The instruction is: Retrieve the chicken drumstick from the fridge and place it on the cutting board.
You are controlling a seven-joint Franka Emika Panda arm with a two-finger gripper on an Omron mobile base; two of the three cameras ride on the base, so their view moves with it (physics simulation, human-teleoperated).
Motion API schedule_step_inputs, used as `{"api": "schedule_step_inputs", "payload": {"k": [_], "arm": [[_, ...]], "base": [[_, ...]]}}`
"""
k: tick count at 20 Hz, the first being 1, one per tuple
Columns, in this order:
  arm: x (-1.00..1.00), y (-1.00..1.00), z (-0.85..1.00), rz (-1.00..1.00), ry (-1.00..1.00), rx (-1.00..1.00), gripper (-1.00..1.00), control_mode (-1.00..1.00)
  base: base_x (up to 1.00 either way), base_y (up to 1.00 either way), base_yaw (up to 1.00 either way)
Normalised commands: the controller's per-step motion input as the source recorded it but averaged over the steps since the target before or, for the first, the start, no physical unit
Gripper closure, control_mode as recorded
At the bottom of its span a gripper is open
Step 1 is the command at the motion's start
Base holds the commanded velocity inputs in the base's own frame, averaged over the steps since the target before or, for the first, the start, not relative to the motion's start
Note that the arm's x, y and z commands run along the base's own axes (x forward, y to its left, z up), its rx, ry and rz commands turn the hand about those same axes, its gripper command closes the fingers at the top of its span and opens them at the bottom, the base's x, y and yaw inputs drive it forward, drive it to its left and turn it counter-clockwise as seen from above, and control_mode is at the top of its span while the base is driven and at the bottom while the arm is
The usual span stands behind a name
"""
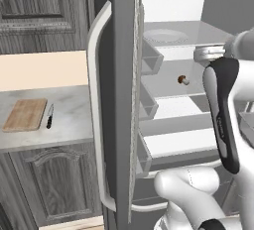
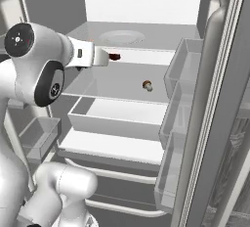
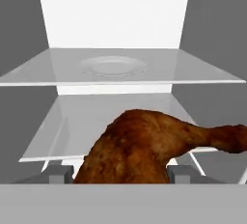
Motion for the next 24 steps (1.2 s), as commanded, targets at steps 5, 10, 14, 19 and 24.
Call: {"api": "schedule_step_inputs", "payload": {"k": [5,10,14,19,24], "arm": [[-0.37,0.00,-0.08,-0.03,0.27,0.00,1.00,-1.00],[-0.49,0.00,-0.25,0.00,0.09,0.01,1.00,-1.00],[-0.17,0.00,-0.41,0.00,0.01,0.00,1.00,-1.00],[-0.01,0.00,-0.36,0.00,0.00,0.00,1.00,-1.00],[-0.08,0.00,-0.47,0.00,0.09,0.00,1.00,-1.00]], "base": [[0.00,0.00,0.00],[0.00,0.00,0.00],[0.00,0.00,0.00],[0.00,0.00,0.00],[0.00,0.00,0.00]]}}
